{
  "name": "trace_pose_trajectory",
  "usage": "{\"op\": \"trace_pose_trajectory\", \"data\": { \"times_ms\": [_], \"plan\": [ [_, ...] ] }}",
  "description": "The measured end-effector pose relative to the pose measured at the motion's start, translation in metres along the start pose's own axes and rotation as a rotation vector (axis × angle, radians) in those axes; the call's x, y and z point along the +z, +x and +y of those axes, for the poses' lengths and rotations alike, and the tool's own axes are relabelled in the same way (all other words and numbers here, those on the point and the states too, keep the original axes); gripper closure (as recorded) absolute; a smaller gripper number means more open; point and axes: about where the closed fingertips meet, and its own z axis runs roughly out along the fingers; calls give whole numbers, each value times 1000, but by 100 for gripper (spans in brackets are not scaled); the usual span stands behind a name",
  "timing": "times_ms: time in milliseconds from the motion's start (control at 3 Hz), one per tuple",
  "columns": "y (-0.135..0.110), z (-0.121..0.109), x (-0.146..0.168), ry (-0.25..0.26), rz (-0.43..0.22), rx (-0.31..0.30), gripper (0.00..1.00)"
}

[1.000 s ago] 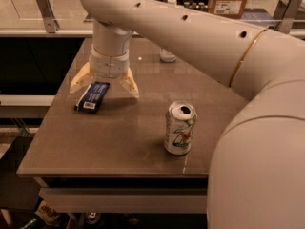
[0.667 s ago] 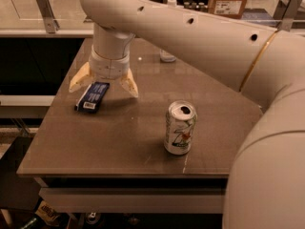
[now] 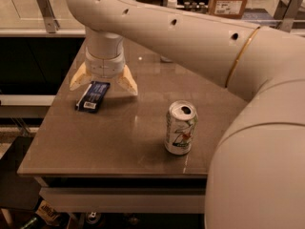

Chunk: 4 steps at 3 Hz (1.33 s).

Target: Move rxbar blueberry near 7up can

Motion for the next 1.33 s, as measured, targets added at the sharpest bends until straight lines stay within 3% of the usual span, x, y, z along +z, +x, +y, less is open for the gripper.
{"op": "trace_pose_trajectory", "data": {
  "times_ms": [667,1333],
  "plan": [
    [-8,-4,13,165,62,121,0],
    [-8,-3,23,205,98,160,0]
  ]
}}
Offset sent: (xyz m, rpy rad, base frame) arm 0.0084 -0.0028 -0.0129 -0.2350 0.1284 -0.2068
